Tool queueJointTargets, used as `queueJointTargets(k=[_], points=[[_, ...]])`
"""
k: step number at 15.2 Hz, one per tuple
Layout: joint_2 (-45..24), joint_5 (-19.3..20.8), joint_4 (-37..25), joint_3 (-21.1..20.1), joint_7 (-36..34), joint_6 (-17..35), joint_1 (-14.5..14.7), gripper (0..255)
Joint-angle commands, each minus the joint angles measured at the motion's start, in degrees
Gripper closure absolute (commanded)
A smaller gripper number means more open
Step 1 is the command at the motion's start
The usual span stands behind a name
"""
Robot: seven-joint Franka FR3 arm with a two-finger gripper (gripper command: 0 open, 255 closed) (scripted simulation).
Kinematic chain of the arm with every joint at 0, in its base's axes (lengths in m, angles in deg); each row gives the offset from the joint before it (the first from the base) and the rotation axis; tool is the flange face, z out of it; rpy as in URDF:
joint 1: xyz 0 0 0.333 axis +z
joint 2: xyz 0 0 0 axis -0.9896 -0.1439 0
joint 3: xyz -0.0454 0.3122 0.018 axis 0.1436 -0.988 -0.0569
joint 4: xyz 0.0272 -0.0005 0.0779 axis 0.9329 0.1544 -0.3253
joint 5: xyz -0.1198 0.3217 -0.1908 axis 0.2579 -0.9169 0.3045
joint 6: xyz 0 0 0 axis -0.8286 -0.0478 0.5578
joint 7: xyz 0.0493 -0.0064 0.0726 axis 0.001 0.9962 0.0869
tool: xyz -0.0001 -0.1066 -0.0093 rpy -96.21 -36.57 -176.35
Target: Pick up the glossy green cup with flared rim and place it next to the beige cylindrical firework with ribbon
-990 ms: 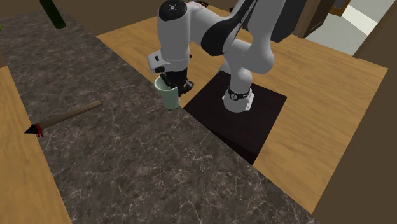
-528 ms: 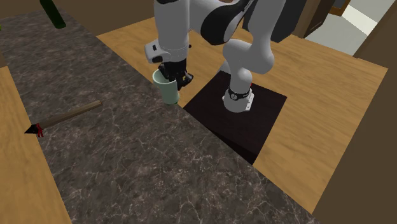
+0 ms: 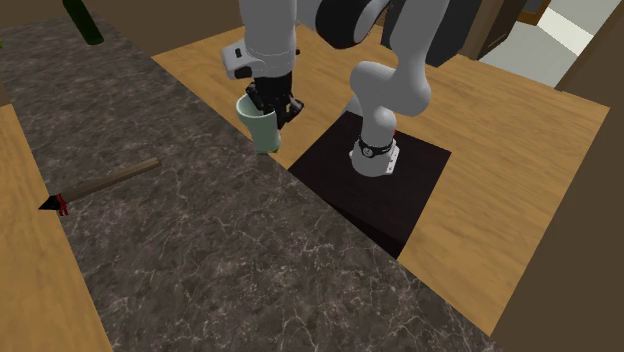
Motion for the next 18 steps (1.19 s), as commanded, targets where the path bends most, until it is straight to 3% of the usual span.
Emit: queueJointTargets(k=[1, 8, 18], points=[[-0.1, -0.2, -1.9, -0.2, 0.2, -1.8, 0.1, 255], [-0.4, -0.5, -6.8, -0.5, 1.0, -6.3, 0.1, 255], [-20.1, -0.4, -24.9, 6.3, 10.3, -2.8, -2.3, 255]])
